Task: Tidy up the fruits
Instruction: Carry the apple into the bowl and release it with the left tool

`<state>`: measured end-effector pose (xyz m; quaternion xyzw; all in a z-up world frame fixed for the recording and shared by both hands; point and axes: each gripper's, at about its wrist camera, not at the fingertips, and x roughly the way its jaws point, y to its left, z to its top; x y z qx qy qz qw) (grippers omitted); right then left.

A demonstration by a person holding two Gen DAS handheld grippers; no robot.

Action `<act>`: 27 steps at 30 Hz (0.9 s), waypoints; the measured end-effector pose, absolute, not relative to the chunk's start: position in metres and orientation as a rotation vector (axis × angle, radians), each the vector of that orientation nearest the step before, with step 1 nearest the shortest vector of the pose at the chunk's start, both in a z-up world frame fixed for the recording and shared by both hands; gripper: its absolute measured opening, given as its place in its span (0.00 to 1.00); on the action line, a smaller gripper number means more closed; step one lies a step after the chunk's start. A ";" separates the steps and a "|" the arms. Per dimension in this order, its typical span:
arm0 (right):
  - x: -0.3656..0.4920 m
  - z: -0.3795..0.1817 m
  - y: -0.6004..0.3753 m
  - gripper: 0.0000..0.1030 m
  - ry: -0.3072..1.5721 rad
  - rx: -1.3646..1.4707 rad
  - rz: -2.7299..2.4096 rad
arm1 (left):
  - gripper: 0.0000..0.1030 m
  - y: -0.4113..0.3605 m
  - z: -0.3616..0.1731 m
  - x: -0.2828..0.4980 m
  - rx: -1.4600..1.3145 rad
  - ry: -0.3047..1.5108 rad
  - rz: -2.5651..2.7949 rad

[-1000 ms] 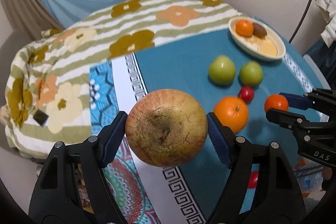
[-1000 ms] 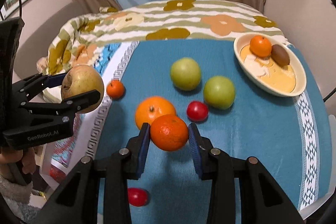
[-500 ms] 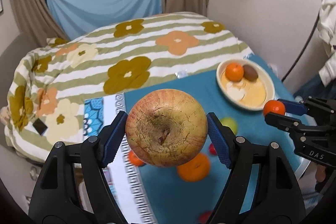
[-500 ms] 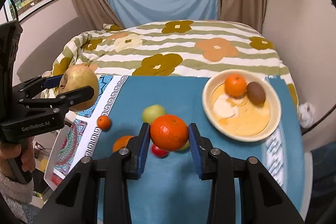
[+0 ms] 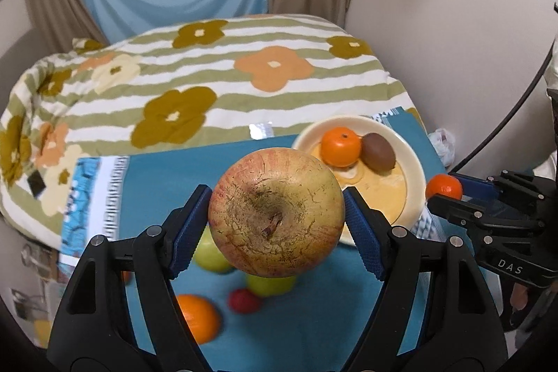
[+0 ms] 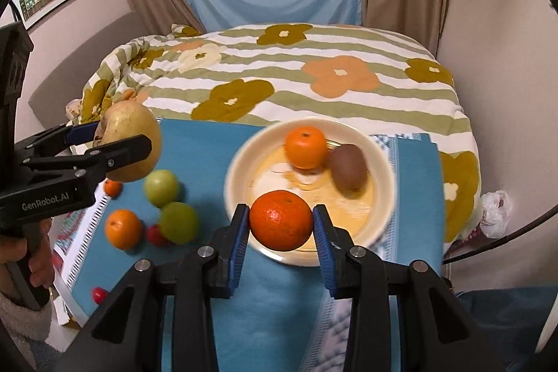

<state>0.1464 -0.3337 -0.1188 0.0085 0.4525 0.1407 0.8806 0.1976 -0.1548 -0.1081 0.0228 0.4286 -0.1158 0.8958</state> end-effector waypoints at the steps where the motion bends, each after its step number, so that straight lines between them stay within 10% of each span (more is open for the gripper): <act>1: 0.150 -0.121 -0.341 0.33 0.947 0.016 0.294 | 0.78 -0.162 -0.112 0.200 0.045 0.894 -0.241; 27: 0.200 -0.170 -0.406 0.33 0.997 0.103 0.267 | 0.78 -0.256 -0.203 0.257 0.184 1.032 -0.303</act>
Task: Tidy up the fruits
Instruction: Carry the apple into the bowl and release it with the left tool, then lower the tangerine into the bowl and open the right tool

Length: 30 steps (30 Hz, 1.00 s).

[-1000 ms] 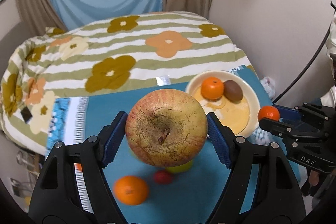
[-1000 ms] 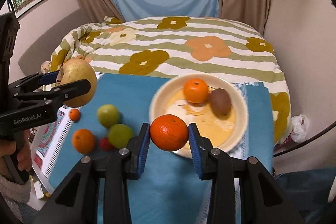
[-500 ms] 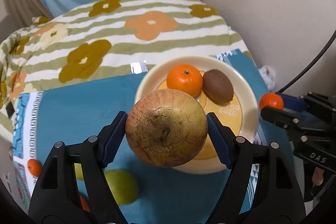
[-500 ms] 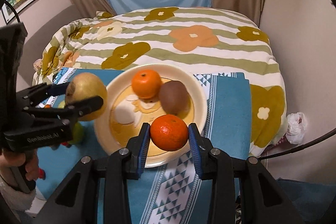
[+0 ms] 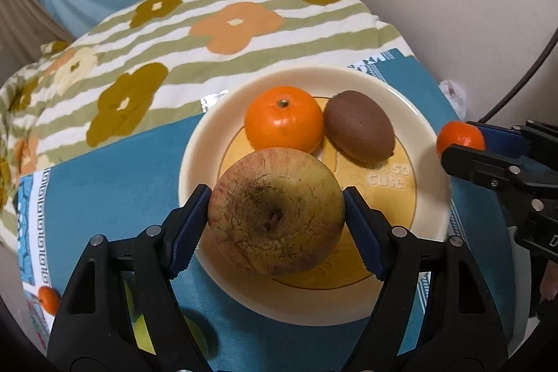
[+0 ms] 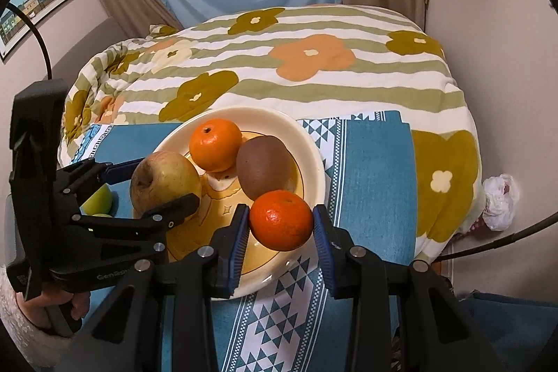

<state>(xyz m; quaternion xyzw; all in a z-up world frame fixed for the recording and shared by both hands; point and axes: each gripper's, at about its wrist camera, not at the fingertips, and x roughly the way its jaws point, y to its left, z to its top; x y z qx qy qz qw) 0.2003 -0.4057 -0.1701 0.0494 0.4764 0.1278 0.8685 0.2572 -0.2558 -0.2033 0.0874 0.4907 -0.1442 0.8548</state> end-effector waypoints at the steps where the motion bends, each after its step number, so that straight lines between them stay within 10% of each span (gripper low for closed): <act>1: 0.200 -0.170 -0.407 0.33 0.997 0.105 0.265 | 0.79 -0.255 -0.203 0.257 0.176 1.034 -0.311; 5: 0.201 -0.171 -0.409 0.33 0.998 0.116 0.256 | 1.00 -0.248 -0.193 0.257 0.129 1.006 -0.332; 30: 0.197 -0.194 -0.377 0.33 1.020 0.000 0.438 | 1.00 -0.184 -0.154 0.213 0.094 0.978 -0.201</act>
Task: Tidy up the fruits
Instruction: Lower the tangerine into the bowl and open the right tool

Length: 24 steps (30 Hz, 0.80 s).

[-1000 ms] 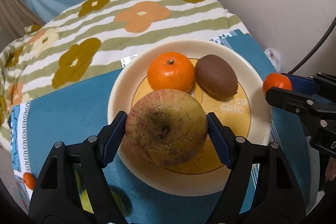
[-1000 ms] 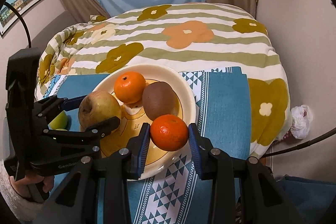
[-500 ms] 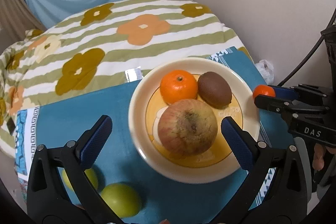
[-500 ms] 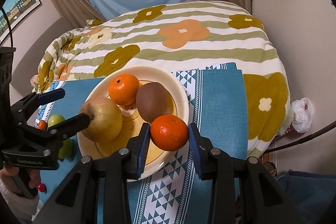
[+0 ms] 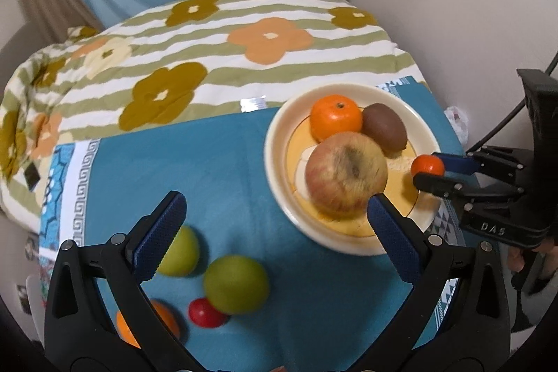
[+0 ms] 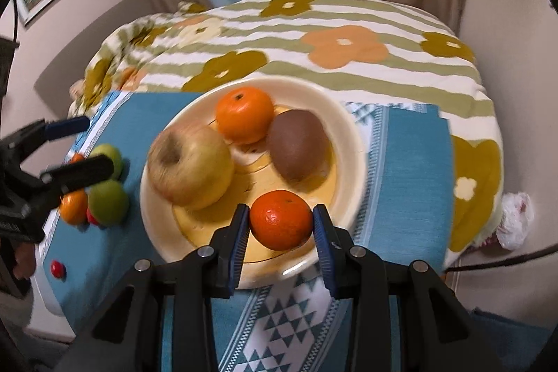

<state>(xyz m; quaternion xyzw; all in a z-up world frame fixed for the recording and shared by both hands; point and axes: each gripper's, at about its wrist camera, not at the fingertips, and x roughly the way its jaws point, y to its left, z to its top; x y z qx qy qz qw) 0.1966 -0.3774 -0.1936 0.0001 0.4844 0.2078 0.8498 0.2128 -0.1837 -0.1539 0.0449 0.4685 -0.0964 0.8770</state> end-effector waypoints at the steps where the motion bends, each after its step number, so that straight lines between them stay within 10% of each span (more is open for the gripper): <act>1: 0.196 -0.195 -0.374 0.33 1.018 -0.013 0.451 | 1.00 -0.181 -0.154 0.210 0.090 0.979 -0.191; 8: 0.192 -0.199 -0.362 0.33 0.983 -0.057 0.479 | 1.00 -0.166 -0.157 0.194 0.058 0.991 -0.133; 12: 0.190 -0.191 -0.366 0.97 0.944 -0.027 0.495 | 1.00 -0.160 -0.153 0.187 0.053 0.990 -0.111; 24: 0.168 -0.174 -0.367 0.98 0.909 -0.035 0.481 | 1.00 -0.133 -0.122 0.164 0.017 0.945 -0.060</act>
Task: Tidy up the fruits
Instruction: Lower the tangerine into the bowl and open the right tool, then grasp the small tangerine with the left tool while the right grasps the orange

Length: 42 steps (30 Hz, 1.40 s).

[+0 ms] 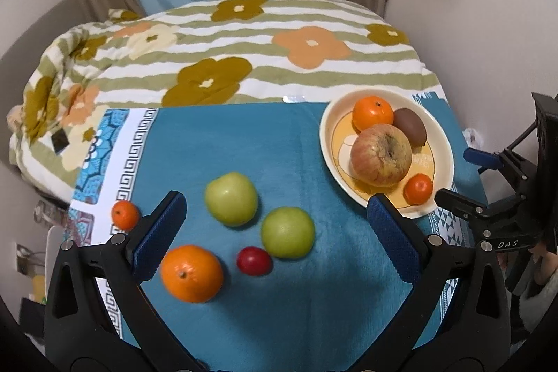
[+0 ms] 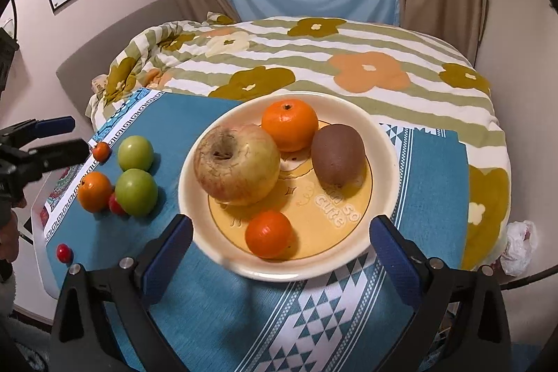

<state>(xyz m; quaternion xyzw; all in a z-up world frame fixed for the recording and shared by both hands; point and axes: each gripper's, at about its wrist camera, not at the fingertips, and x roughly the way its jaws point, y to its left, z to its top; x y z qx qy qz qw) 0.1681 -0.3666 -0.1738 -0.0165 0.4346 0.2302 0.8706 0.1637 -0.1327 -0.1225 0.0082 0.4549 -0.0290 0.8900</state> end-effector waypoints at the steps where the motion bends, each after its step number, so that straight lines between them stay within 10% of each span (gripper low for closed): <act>1: 0.166 -0.171 -0.366 0.98 0.902 -0.042 0.477 | 1.00 -0.131 -0.120 0.161 0.015 0.941 -0.057; 42: 0.075 -0.110 -0.195 0.98 0.965 0.069 0.317 | 1.00 0.092 -0.075 0.085 0.002 0.861 -0.111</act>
